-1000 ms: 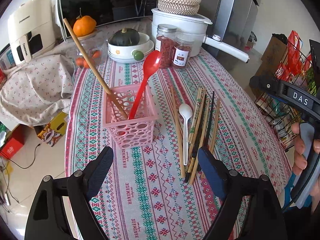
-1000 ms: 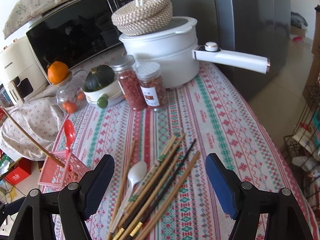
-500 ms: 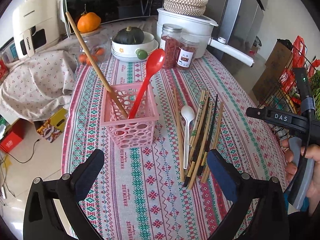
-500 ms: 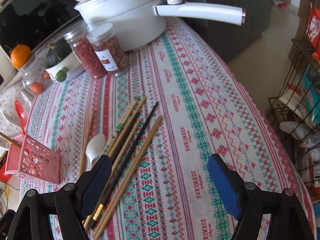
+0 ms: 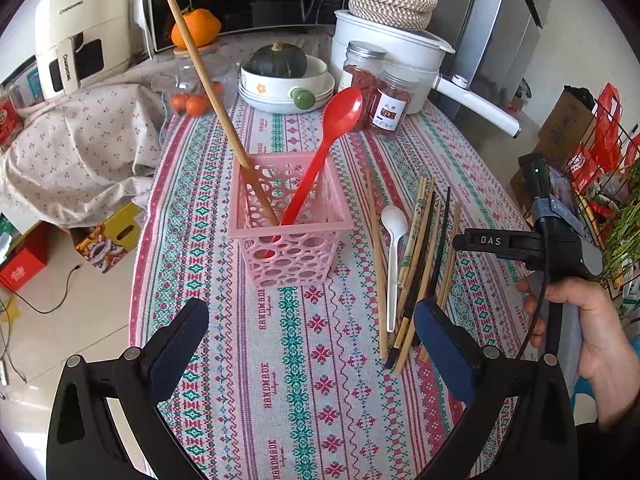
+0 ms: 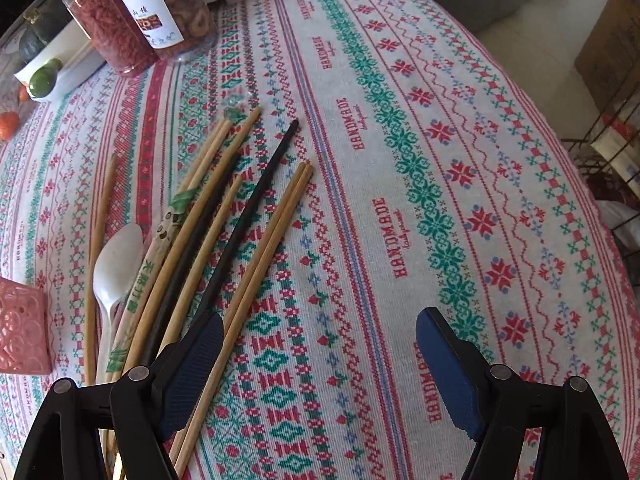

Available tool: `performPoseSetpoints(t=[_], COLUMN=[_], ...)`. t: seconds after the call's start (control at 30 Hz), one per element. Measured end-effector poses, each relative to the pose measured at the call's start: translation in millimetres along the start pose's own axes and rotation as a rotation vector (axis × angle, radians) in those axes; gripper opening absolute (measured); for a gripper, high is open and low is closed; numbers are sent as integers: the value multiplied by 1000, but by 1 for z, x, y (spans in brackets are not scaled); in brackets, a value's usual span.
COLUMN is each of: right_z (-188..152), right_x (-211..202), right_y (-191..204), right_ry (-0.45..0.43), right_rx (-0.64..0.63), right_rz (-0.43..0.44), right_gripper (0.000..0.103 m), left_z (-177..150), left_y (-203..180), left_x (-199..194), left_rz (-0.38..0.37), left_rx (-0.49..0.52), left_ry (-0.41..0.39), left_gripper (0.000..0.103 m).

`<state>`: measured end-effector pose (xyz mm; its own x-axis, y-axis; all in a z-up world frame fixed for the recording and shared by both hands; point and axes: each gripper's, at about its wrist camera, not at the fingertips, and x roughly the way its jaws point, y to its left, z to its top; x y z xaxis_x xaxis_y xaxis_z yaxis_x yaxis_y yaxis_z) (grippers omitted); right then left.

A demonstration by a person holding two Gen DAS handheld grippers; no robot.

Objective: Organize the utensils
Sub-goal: 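Move the right tool to the wooden chopsticks and grasp a pair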

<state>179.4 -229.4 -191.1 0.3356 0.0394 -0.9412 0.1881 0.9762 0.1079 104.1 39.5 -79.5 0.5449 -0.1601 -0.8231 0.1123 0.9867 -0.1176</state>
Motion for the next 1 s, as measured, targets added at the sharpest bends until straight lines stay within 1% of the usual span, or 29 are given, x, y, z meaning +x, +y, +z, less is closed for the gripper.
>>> performPoseSetpoints(t=[0.07, 0.17, 0.33, 0.63, 0.77, 0.8, 0.83, 0.87, 0.9, 0.93, 1.0], right_z=[2, 3, 3, 4, 9, 9, 8, 7, 7, 6, 5], right_x=[8, 10, 12, 6, 10, 12, 12, 11, 8, 7, 5], right_y=[3, 9, 11, -4, 4, 9, 14, 17, 21, 23, 24], right_ry=[11, -7, 14, 21, 11, 10, 4, -2, 0, 7, 21], right_rx=[-2, -17, -16, 37, 17, 0, -21, -37, -44, -48, -56], right_rz=[-27, -58, -60, -38, -47, -70, -88, -96, -88, -83, -70], right_gripper=[83, 84, 84, 84, 83, 79, 71, 66, 53, 37, 23], left_z=[0, 0, -1, -1, -3, -3, -3, -3, -4, -4, -5], left_y=[0, 0, 0, -1, -3, -5, -6, -9, -11, -14, -22], left_x=[0, 1, 0, 0, 0, -1, -1, -2, -2, -3, -4], left_rz=[-1, -6, -11, -9, -12, -16, -21, -28, -35, -39, -44], left_rx=[3, 7, 10, 12, 17, 17, 16, 18, 22, 27, 44], left_ry=[3, 8, 9, 3, 4, 3, 4, 5, 4, 0, -9], left_gripper=[103, 103, 103, 103, 103, 103, 103, 103, 103, 103, 103])
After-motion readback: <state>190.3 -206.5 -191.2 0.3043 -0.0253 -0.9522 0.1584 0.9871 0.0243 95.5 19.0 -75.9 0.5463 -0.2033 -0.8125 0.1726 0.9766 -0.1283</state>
